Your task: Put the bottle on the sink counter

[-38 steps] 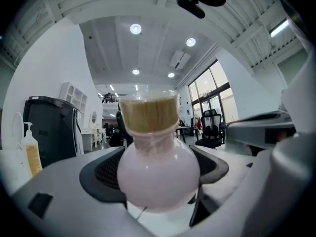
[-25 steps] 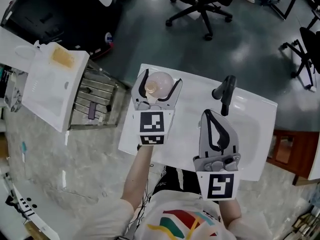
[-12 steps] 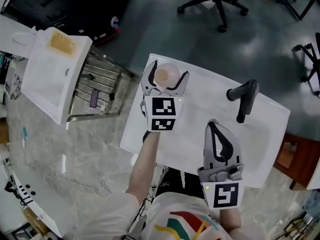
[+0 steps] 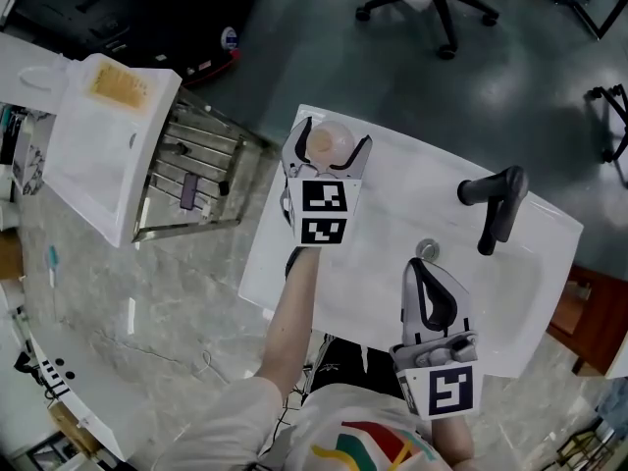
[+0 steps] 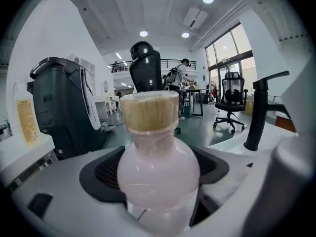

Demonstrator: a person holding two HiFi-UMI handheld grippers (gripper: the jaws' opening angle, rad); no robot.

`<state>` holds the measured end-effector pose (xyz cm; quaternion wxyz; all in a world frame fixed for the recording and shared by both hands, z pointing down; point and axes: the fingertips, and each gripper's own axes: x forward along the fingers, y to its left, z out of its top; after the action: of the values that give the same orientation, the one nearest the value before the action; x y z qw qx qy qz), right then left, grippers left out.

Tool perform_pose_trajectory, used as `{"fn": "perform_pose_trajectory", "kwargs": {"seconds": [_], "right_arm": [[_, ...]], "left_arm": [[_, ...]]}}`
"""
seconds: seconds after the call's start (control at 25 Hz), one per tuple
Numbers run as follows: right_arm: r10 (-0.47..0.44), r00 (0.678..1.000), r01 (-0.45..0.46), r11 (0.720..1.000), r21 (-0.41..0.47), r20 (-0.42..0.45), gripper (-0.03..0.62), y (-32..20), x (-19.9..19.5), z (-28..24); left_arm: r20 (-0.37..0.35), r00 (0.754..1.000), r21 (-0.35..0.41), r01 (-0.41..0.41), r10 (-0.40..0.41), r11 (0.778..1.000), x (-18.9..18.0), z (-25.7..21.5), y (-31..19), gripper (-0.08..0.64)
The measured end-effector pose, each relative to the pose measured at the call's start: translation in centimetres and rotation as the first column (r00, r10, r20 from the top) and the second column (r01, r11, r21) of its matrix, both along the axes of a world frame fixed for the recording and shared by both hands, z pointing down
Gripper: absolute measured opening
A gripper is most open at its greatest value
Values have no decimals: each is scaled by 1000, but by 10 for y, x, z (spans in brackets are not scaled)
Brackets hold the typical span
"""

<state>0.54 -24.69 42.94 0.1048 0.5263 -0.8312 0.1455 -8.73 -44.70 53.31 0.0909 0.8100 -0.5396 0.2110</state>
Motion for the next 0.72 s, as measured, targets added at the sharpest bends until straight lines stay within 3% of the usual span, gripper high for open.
{"fn": "perform_pose_trajectory", "kwargs": {"seconds": [0.56,0.72], "right_arm": [[34,999,-33,997,-71,15,12,3,15,17],[33,999,-32,997,-71,11,12,4,13,16]], "left_arm": [[45,999,-96,4,0,995,-2,33,-9,407],[93,996,-118,0,11,993,-1,39,-9,407]]}}
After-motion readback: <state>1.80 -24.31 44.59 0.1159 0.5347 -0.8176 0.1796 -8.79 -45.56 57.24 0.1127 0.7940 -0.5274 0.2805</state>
